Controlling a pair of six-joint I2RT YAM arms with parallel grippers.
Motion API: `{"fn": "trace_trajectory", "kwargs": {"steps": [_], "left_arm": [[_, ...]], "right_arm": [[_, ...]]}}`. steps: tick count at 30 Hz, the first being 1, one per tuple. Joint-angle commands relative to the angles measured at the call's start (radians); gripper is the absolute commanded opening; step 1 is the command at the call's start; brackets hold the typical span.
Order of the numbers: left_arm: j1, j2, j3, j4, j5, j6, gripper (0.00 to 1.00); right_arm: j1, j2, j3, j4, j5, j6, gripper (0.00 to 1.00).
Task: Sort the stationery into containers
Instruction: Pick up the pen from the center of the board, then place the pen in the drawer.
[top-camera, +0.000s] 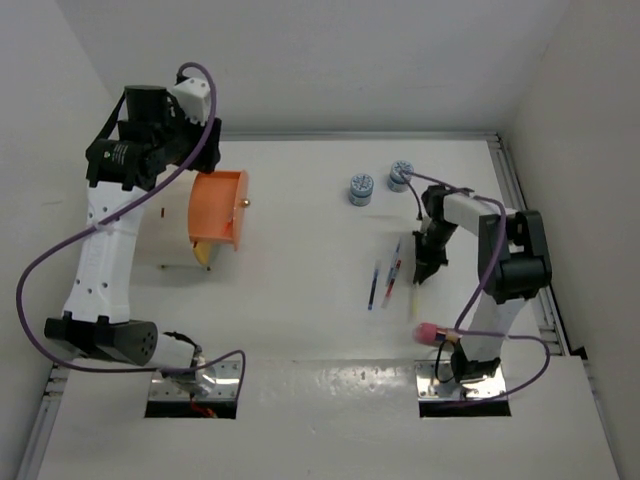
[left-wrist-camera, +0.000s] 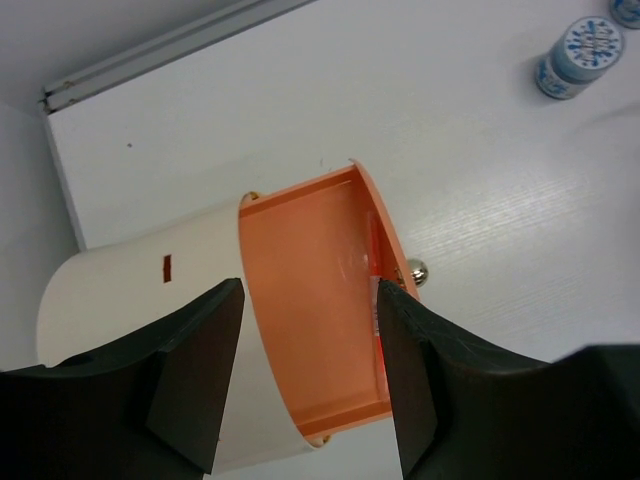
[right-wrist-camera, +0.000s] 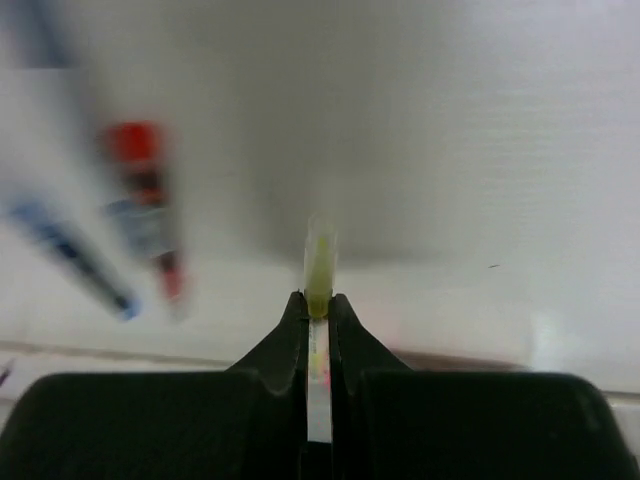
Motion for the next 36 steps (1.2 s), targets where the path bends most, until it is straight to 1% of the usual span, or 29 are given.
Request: {"fn": "trace_trajectory", "kwargs": {"steps": [1,2,3,4,5,6,7,8,9,10,11,12,13,14,15,18,20,25,28,32,34,35,36], "left_arm": [[0.026,-0.067,-0.013,0.072,0.151,0.011,0.62],[0.03,-0.076,-0.013,0.077,0.254,0.02,0.63],[0.036,-0.081,-0.012,0.086,0.304,0.031,0.64],[0.038,-0.084,-0.001,0.089,0.347,0.061,0.64],[0.032,-0.079,0.011,0.087,0.437,0.077,0.64],[0.027,-0.075,0.028,0.083,0.477,0.083,0.65],[0.018,-0.064,0.045,0.072,0.516,0.086,0.66],[-0.005,-0.059,0.069,0.072,0.603,0.081,0.68],[-0.011,-0.052,0.073,0.075,0.654,0.071,0.68],[-0.016,-0.05,0.066,0.113,0.713,0.016,0.68],[-0.023,-0.05,0.027,0.15,0.834,-0.026,0.7],[-0.029,-0.053,-0.002,0.249,0.891,-0.079,0.71],[-0.039,-0.056,-0.031,0.312,0.963,-0.198,0.71],[-0.062,-0.056,-0.07,0.358,0.985,-0.243,0.71],[-0.077,-0.055,-0.081,0.442,0.982,-0.312,0.71],[-0.132,-0.05,-0.082,0.538,0.961,-0.373,0.71],[-0.177,-0.03,-0.066,0.555,0.952,-0.388,0.71],[-0.258,0.011,-0.067,0.555,0.999,-0.387,0.7],[-0.284,0.031,-0.061,0.552,1.022,-0.394,0.67],[-0.284,0.039,-0.055,0.523,0.972,-0.37,0.63],[-0.286,0.04,-0.046,0.493,0.926,-0.335,0.56],[-0.287,0.039,-0.044,0.482,0.921,-0.325,0.43],[-0.287,0.039,-0.041,0.469,0.915,-0.319,0.37]], "right_arm": [[0.015,-0.15,0.19,-0.075,-0.227,-0.064,0.0],[0.023,-0.187,0.239,-0.078,-0.272,-0.078,0.0],[0.027,-0.225,0.318,-0.066,-0.35,-0.086,0.0],[0.03,-0.287,0.357,-0.046,-0.39,-0.083,0.0],[0.038,-0.31,0.441,-0.016,-0.432,-0.074,0.0],[0.042,-0.327,0.483,0.006,-0.47,-0.059,0.0],[0.055,-0.347,0.524,0.037,-0.515,-0.002,0.0],[0.075,-0.355,0.584,0.114,-0.535,0.036,0.0],[0.087,-0.361,0.603,0.161,-0.549,0.076,0.0],[0.101,-0.379,0.614,0.216,-0.564,0.154,0.0],[0.13,-0.388,0.611,0.333,-0.57,0.196,0.0],[0.144,-0.401,0.601,0.4,-0.573,0.286,0.0],[0.173,-0.426,0.586,0.476,-0.592,0.325,0.0],[0.193,-0.437,0.559,0.603,-0.592,0.359,0.0],[0.231,-0.444,0.554,0.649,-0.593,0.406,0.0],[0.28,-0.422,0.595,0.706,-0.607,0.452,0.0],[0.322,-0.407,0.618,0.715,-0.607,0.459,0.0],[0.368,-0.391,0.626,0.749,-0.604,0.492,0.0],[0.382,-0.378,0.641,0.753,-0.604,0.494,0.0],[0.392,-0.372,0.669,0.758,-0.606,0.5,0.0],[0.4,-0.372,0.683,0.753,-0.61,0.5,0.0],[0.4,-0.37,0.683,0.752,-0.612,0.5,0.0],[0.401,-0.368,0.681,0.747,-0.612,0.5,0.0]]}}
